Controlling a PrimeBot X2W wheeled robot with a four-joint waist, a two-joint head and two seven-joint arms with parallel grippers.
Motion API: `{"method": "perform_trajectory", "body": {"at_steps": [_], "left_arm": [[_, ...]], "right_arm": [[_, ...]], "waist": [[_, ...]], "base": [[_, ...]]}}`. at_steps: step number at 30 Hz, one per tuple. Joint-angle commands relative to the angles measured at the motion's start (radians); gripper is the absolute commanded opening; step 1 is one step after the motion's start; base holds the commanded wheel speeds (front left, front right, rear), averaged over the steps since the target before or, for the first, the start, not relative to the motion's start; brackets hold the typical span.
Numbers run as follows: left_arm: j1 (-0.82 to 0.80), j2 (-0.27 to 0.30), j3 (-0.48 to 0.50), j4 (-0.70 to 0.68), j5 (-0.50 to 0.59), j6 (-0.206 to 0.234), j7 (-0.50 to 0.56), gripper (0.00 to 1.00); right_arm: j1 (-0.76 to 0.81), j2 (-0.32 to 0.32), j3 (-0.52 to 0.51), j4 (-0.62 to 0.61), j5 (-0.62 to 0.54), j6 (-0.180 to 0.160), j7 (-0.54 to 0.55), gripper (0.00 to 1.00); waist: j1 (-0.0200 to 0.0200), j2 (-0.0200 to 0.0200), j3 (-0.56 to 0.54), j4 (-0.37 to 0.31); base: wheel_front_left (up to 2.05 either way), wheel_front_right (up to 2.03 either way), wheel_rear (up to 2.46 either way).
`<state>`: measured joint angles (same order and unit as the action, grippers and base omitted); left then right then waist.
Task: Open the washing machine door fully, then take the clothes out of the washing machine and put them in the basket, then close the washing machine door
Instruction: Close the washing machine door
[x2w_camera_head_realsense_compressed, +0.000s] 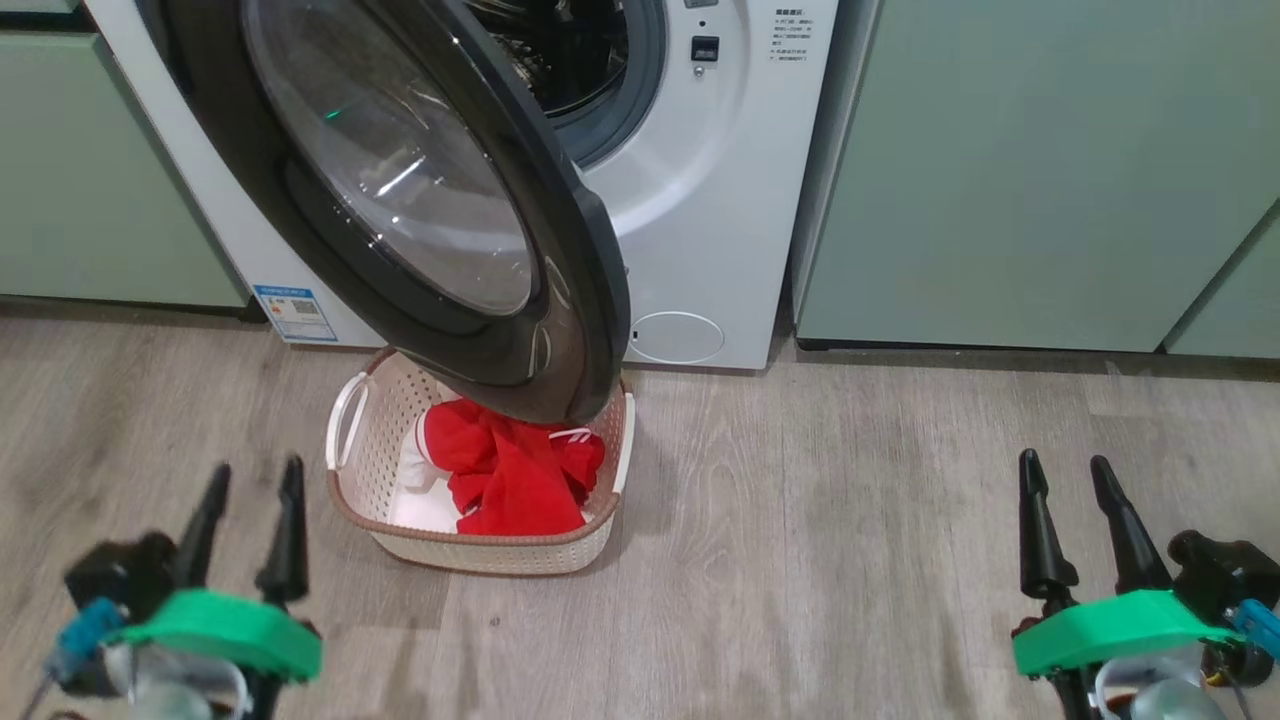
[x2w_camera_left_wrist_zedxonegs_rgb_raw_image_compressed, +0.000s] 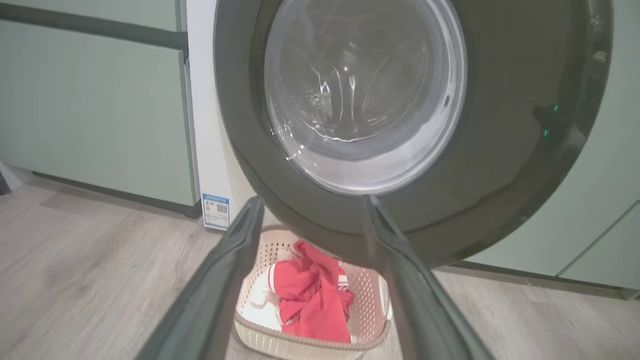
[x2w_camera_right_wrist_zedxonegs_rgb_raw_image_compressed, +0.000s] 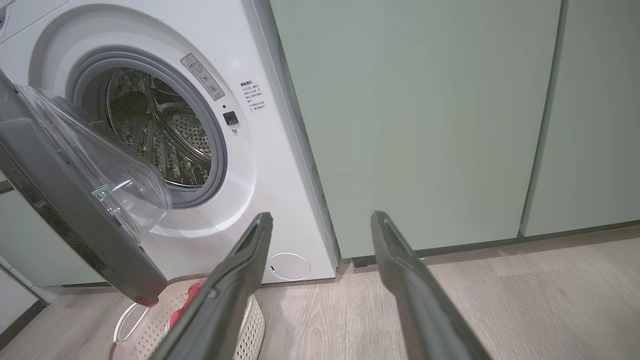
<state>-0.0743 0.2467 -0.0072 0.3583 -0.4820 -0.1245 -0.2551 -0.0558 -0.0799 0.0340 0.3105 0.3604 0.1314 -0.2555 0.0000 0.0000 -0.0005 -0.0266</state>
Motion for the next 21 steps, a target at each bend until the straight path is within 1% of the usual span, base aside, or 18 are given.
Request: {"method": "perform_trajectory", "body": {"at_steps": [1,5,8,15,16,17,18,21], "left_arm": [[-0.034,0.012,0.052,-0.029,0.025,-0.006,-0.006,1.00],[-0.009,-0.022,0.070,-0.022,0.093,-0.006,-0.006,1.00],[-0.005,-0.035,0.076,-0.006,0.121,-0.006,-0.007,1.00],[-0.011,-0.038,0.088,-0.003,0.149,-0.006,-0.007,1.00],[-0.010,-0.038,0.088,-0.004,0.154,-0.006,-0.007,1.00],[-0.008,-0.039,0.087,-0.006,0.157,-0.006,-0.007,1.00],[-0.004,-0.040,0.087,-0.008,0.160,-0.006,-0.007,1.00],[0.012,-0.045,0.091,-0.015,0.168,-0.006,-0.007,1.00]], "right_arm": [[-0.009,0.001,0.016,-0.036,-0.009,-0.001,-0.006,1.00],[0.001,0.006,0.012,-0.031,-0.013,-0.001,-0.006,1.00],[0.002,0.008,0.013,-0.028,-0.013,-0.001,-0.006,1.00],[-0.002,0.010,0.011,-0.019,-0.004,-0.001,-0.006,1.00],[-0.006,0.011,0.004,-0.022,0.002,-0.001,-0.006,0.63],[-0.011,0.011,-0.002,-0.026,0.010,-0.001,-0.006,0.20],[-0.016,0.012,-0.010,-0.031,0.019,-0.001,-0.006,0.00],[-0.048,0.012,-0.023,-0.055,0.048,-0.001,-0.006,0.00]], "waist": [[0.0000,0.0000,0.001,-0.002],[0.0000,0.0000,0.004,-0.006],[0.0000,0.0000,0.006,-0.009],[0.0000,0.0000,0.004,-0.007],[0.0000,0.0000,0.003,-0.007],[0.0000,0.0000,0.003,-0.005],[0.0000,0.0000,0.002,-0.004],[0.0000,0.0000,0.003,0.003]], "base": [[0.00,0.00,0.00],[0.00,0.00,0.00],[0.00,0.00,0.00],[0.00,0.00,0.00],[0.00,0.00,0.00],[0.00,0.00,0.00],[0.00,0.00,0.00],[0.00,0.00,0.00]]}}
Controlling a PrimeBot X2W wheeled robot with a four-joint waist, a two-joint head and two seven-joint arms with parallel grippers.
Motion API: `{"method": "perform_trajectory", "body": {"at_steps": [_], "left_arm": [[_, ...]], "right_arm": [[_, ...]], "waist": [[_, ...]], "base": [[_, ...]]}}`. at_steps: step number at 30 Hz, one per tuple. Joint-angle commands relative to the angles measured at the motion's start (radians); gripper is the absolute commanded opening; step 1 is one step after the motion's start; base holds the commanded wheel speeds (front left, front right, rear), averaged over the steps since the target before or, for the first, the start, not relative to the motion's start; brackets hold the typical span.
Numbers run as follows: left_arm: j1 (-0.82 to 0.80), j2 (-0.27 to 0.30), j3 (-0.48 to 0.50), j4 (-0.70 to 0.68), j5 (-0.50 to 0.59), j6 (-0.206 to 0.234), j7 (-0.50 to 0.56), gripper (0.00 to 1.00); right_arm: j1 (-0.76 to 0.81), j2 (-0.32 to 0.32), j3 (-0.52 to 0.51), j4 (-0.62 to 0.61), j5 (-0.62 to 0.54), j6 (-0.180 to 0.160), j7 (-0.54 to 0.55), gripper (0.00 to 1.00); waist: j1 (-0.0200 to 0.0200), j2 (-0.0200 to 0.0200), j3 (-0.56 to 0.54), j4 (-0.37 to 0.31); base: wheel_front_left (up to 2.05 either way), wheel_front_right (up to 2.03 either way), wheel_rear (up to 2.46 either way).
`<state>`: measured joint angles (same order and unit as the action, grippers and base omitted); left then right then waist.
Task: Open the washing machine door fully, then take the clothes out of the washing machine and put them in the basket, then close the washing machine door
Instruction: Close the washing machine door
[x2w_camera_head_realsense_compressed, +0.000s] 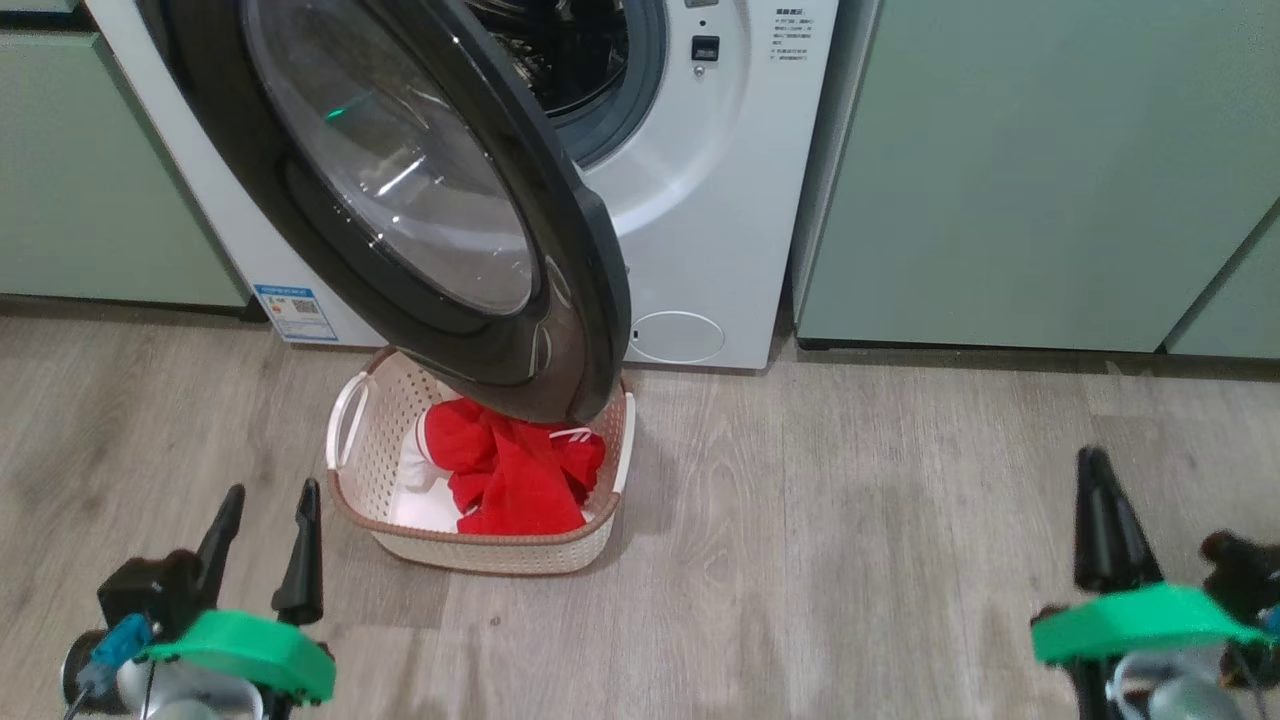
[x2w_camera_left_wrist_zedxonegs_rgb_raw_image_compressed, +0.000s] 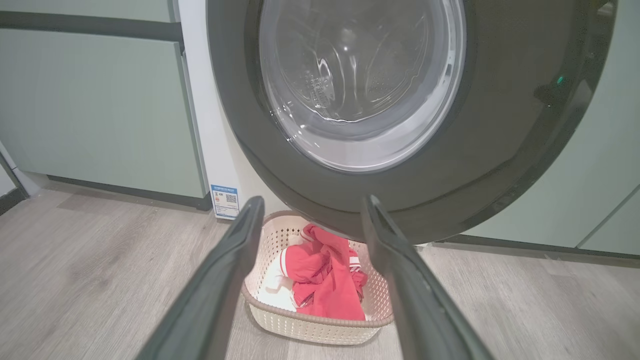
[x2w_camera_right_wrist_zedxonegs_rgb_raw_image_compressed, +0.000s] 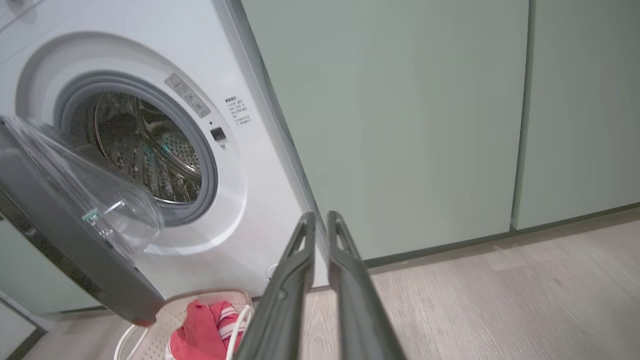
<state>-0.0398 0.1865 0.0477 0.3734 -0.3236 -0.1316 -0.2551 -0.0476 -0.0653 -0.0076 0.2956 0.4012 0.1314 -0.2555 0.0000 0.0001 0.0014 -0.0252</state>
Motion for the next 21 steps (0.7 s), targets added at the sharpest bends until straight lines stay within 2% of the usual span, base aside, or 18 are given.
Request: {"method": "perform_trajectory", "body": {"at_steps": [1,6,10,21], "left_arm": [[-0.017,0.013,0.038,-0.031,0.011,0.001,-0.007,1.00],[-0.005,0.006,0.026,-0.032,0.019,0.001,-0.007,1.00],[-0.008,-0.002,0.018,-0.023,0.024,0.001,-0.007,1.00],[-0.022,-0.024,-0.017,-0.006,0.040,0.001,-0.007,1.00]], "right_arm": [[-0.073,-0.002,0.015,-0.051,0.023,-0.001,-0.006,0.00],[-0.157,-0.001,0.032,-0.098,0.057,-0.001,-0.006,0.00],[-0.247,-0.002,0.079,-0.138,0.084,-0.001,-0.006,0.00],[-0.448,0.003,0.343,-0.177,0.132,-0.001,-0.006,0.00]], "waist": [[0.0000,-0.0001,0.002,0.005],[0.0000,-0.0001,0.005,0.032],[0.0000,-0.0001,0.006,0.080],[0.0000,-0.0001,0.007,0.243]], "base": [[0.00,0.00,0.00],[0.00,0.00,0.00],[0.00,0.00,0.00],[0.00,0.00,0.00]]}}
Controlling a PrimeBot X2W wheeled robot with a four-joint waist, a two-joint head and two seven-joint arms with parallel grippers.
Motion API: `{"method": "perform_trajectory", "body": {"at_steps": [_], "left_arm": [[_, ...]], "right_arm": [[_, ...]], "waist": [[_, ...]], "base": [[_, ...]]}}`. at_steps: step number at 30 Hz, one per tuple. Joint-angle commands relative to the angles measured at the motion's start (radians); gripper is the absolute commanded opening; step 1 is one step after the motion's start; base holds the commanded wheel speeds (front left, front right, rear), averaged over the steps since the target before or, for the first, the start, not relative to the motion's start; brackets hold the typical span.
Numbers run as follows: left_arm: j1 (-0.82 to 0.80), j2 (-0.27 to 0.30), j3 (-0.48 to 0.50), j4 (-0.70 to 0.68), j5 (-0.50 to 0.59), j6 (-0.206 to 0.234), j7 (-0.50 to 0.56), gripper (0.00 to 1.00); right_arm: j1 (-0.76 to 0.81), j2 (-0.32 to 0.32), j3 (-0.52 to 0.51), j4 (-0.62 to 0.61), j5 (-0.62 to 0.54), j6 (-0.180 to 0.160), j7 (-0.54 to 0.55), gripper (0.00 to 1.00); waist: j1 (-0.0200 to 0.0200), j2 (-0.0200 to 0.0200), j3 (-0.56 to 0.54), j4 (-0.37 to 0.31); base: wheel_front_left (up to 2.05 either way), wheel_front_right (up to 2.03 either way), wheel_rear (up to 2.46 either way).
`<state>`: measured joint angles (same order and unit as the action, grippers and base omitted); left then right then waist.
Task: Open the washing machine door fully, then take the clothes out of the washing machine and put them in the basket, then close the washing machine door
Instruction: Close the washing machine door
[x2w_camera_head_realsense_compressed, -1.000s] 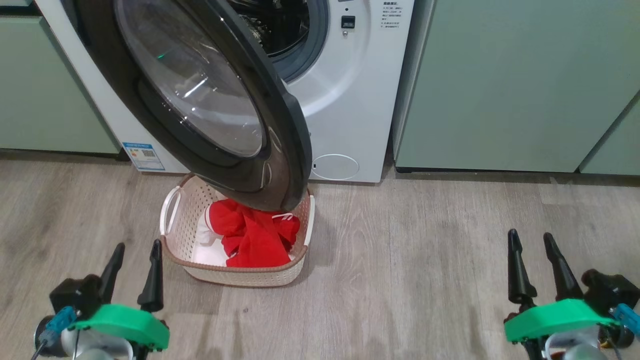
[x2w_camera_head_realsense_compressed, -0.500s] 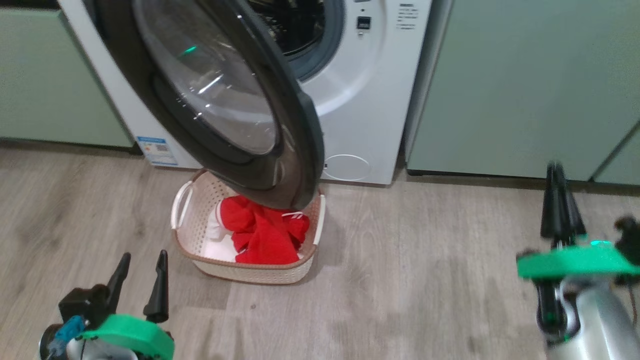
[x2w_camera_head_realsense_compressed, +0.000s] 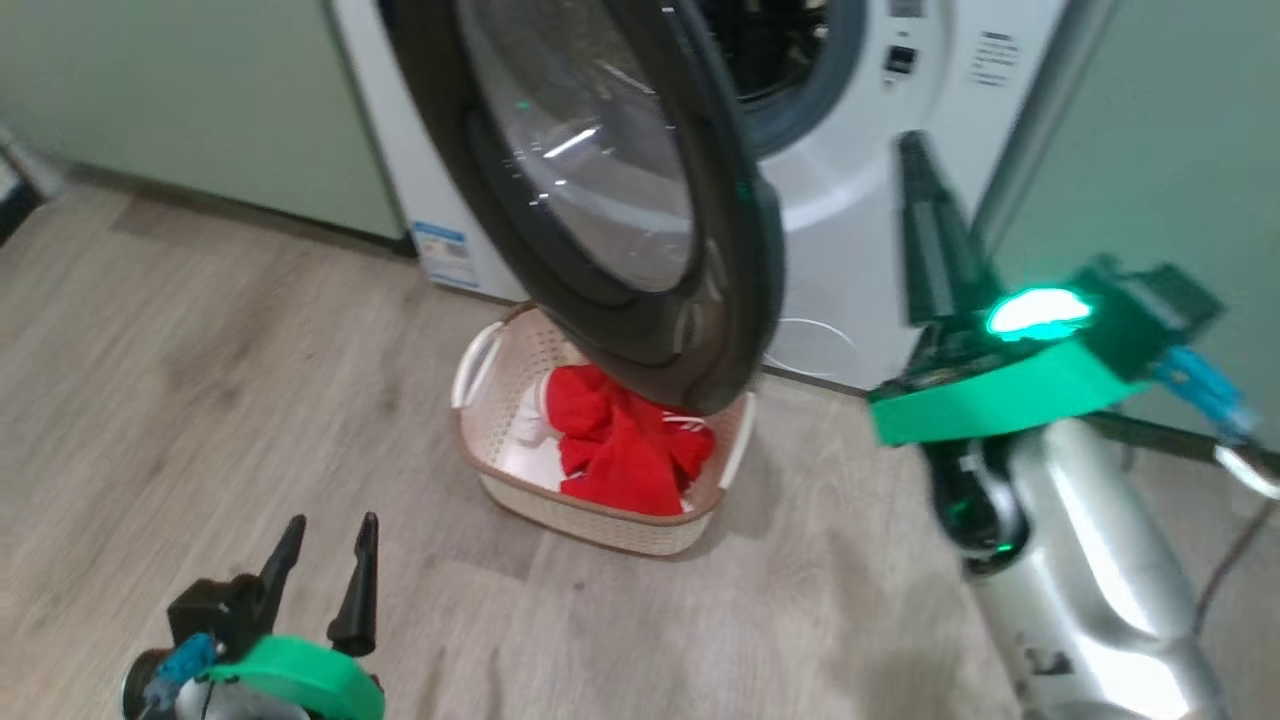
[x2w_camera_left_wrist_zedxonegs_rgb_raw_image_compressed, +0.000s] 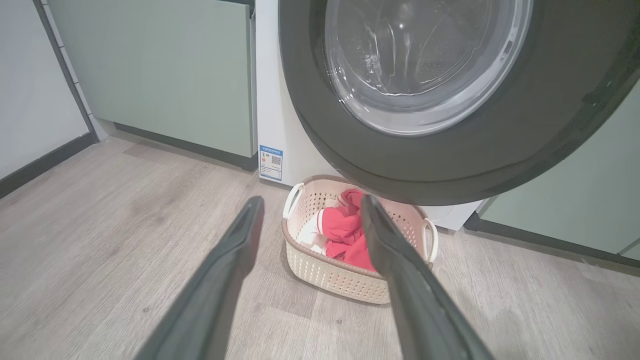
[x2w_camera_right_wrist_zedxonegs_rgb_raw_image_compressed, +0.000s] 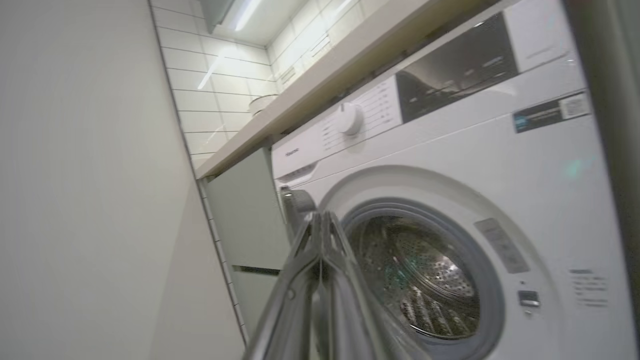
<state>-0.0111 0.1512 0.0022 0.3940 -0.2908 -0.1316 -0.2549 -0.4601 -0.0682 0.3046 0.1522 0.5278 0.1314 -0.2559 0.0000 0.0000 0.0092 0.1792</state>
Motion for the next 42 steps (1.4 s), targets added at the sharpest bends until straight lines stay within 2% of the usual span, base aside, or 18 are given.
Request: {"method": "perform_trajectory", "body": {"at_steps": [1,6,9,10,13,21,32,42], "left_arm": [[-0.052,0.011,0.024,-0.025,0.005,0.001,-0.007,1.00],[-0.061,0.003,-0.022,-0.014,-0.002,0.001,-0.007,1.00],[-0.075,0.007,-0.047,-0.005,-0.011,0.001,-0.007,1.00],[-0.083,0.006,-0.054,-0.004,-0.015,0.001,-0.007,1.00],[-0.092,-0.003,-0.061,-0.007,-0.013,0.001,-0.007,1.00],[-0.102,-0.025,-0.080,-0.017,-0.005,0.001,-0.007,1.00],[-0.119,-0.044,-0.083,-0.026,0.005,0.001,-0.007,1.00],[-0.149,-0.077,-0.105,-0.033,0.014,0.001,-0.007,1.00]], "right_arm": [[-0.047,0.007,0.064,-0.026,0.004,-0.001,-0.006,0.00],[-0.083,0.009,0.238,0.069,0.018,-0.001,-0.006,0.00],[-0.112,0.006,0.321,0.170,0.031,-0.001,-0.006,0.00],[-0.130,0.005,0.351,0.240,0.043,-0.001,-0.006,0.00],[-0.159,0.000,0.370,0.339,0.042,-0.001,-0.006,0.00],[-0.200,-0.002,0.316,0.526,0.010,-0.001,-0.006,0.00],[-0.228,-0.004,0.173,0.578,-0.027,-0.001,-0.006,0.00],[-0.350,-0.045,0.087,0.649,-0.035,-0.001,-0.006,0.00]], "waist": [[0.0000,0.0000,0.000,0.053],[0.0000,0.0000,0.007,0.118],[0.0000,0.0000,0.014,0.146],[0.0000,0.0000,0.019,0.162],[0.0000,0.0000,0.031,0.180],[0.0000,0.0000,0.063,0.189],[0.0000,0.0000,0.109,0.155],[0.0000,0.0000,0.190,0.148]], "base": [[0.00,0.00,0.00],[0.00,0.00,0.00],[0.00,0.00,0.00],[0.00,0.00,0.00],[0.00,0.00,0.00],[0.00,0.00,0.00],[0.00,0.00,0.00],[0.00,0.00,0.00]]}}
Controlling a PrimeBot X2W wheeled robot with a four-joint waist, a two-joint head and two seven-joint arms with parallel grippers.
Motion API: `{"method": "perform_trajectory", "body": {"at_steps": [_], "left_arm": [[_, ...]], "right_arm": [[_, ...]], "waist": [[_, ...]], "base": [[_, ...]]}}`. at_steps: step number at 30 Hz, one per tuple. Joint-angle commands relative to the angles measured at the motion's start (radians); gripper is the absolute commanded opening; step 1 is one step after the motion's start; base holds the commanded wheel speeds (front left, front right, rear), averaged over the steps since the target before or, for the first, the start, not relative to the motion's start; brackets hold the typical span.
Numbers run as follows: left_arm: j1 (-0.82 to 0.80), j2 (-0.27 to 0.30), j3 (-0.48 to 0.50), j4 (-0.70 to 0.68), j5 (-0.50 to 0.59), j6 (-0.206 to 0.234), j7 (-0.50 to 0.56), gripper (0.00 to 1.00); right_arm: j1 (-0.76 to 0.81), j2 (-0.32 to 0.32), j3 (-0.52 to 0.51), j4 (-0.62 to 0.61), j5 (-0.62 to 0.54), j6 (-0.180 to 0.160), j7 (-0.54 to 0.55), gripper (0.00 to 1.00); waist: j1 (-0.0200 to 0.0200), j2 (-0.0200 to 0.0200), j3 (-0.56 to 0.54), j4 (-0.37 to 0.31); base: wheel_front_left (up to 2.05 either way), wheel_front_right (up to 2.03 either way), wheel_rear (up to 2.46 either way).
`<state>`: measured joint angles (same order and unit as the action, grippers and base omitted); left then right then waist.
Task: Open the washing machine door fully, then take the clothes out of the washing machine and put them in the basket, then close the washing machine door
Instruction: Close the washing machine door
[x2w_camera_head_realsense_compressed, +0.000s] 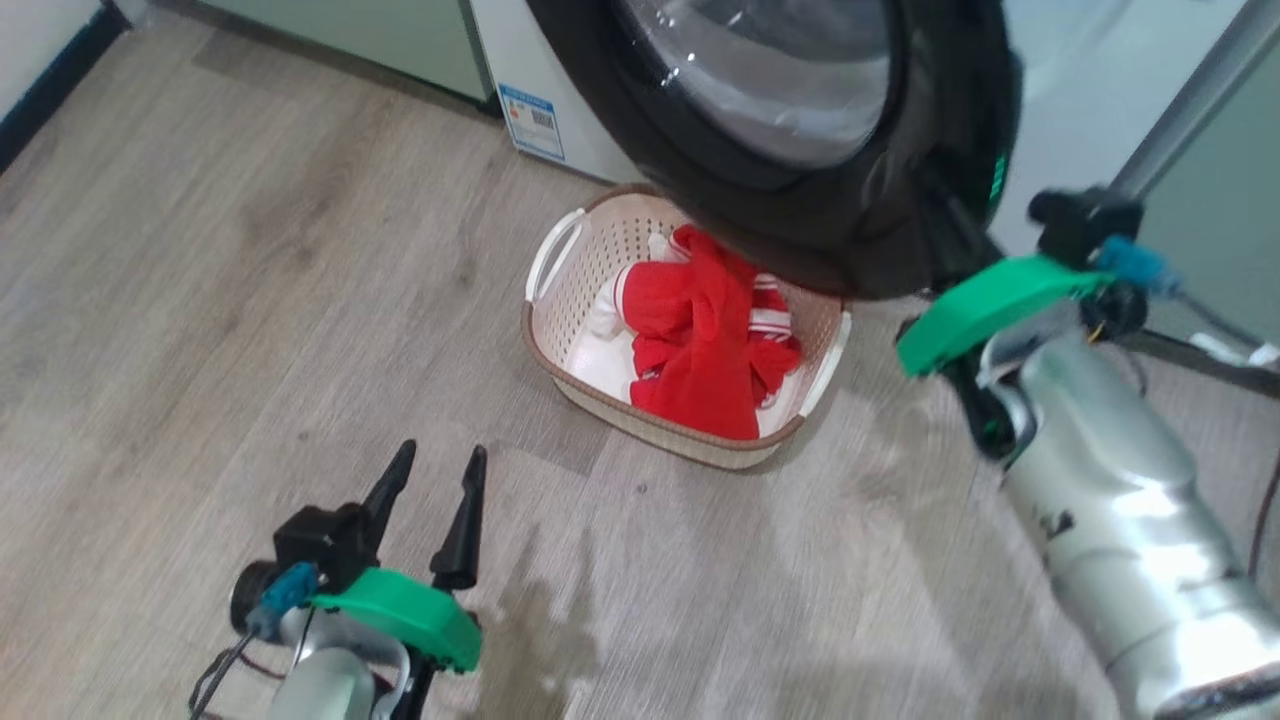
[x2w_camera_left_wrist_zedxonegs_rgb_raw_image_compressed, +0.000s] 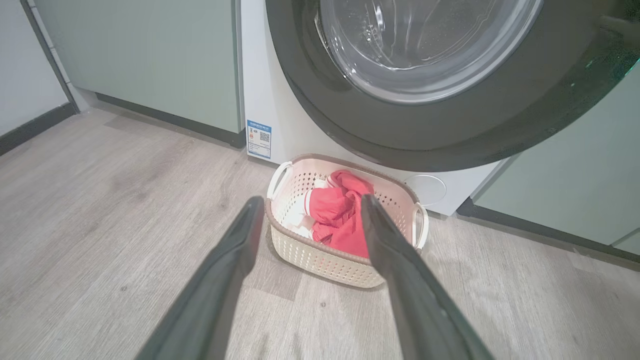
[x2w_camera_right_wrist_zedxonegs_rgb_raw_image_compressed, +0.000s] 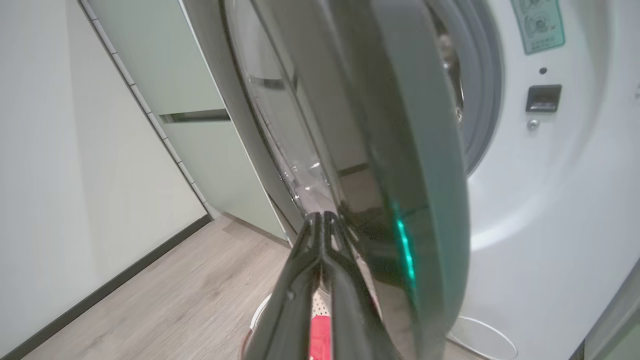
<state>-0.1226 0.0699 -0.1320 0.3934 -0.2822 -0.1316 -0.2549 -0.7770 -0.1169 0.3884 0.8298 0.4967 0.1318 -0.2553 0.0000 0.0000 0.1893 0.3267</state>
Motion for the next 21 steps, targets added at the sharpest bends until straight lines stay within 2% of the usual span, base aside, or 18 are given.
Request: {"method": "perform_trajectory", "body": {"at_steps": [1,16,21], "left_arm": [[-0.042,0.002,0.027,-0.032,0.006,0.001,-0.007,1.00],[-0.098,-0.019,-0.005,-0.036,0.005,0.001,-0.007,1.00],[-0.114,-0.019,-0.032,-0.042,-0.026,0.001,-0.007,1.00]], "right_arm": [[-0.053,-0.004,-0.004,-0.020,-0.004,-0.001,-0.006,0.00],[-0.376,-0.106,-0.016,0.134,0.004,-0.001,-0.006,0.00],[-0.467,-0.144,-0.025,0.194,0.013,-0.001,-0.006,0.00]], "waist": [[0.0000,0.0000,0.021,0.002],[0.0000,0.0000,0.122,0.030],[0.0000,0.0000,0.154,0.045]], "base": [[0.00,0.00,0.00],[0.00,0.00,0.00],[0.00,0.00,0.00]]}}
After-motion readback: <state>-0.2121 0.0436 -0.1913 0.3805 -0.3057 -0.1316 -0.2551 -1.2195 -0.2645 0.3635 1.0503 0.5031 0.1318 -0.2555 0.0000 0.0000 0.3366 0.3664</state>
